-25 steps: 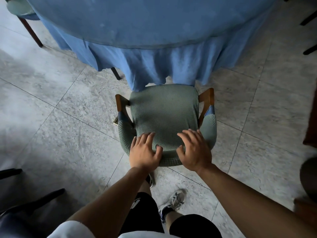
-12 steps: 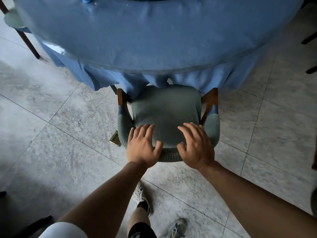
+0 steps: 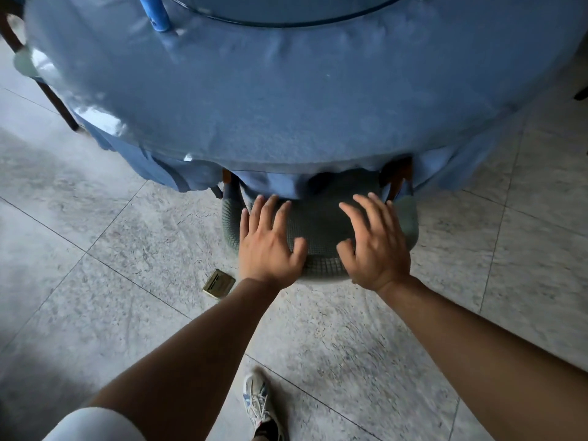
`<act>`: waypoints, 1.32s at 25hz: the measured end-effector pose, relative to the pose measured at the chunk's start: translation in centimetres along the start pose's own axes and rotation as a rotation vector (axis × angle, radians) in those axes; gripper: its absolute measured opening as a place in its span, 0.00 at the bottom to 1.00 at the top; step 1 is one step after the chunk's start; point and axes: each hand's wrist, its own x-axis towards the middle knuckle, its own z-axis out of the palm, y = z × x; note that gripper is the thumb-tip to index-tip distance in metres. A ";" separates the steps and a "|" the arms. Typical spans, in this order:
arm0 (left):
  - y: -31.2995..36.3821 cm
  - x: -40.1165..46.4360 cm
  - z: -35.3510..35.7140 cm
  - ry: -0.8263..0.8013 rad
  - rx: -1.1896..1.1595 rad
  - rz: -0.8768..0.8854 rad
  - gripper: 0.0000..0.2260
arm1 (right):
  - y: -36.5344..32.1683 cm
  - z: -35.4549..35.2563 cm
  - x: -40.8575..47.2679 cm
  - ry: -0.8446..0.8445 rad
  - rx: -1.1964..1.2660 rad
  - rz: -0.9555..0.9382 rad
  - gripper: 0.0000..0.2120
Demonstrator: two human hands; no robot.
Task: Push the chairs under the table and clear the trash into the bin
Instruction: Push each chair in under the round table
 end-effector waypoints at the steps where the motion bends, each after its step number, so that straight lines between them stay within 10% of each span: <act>1: -0.1 1.1 0.2 0.015 0.003 0.008 0.32 | 0.3 0.3 1.0 0.010 -0.005 -0.004 0.31; 33: -1.3 16.8 2.2 0.039 0.036 0.053 0.31 | 3.9 3.9 15.5 0.039 -0.007 0.041 0.27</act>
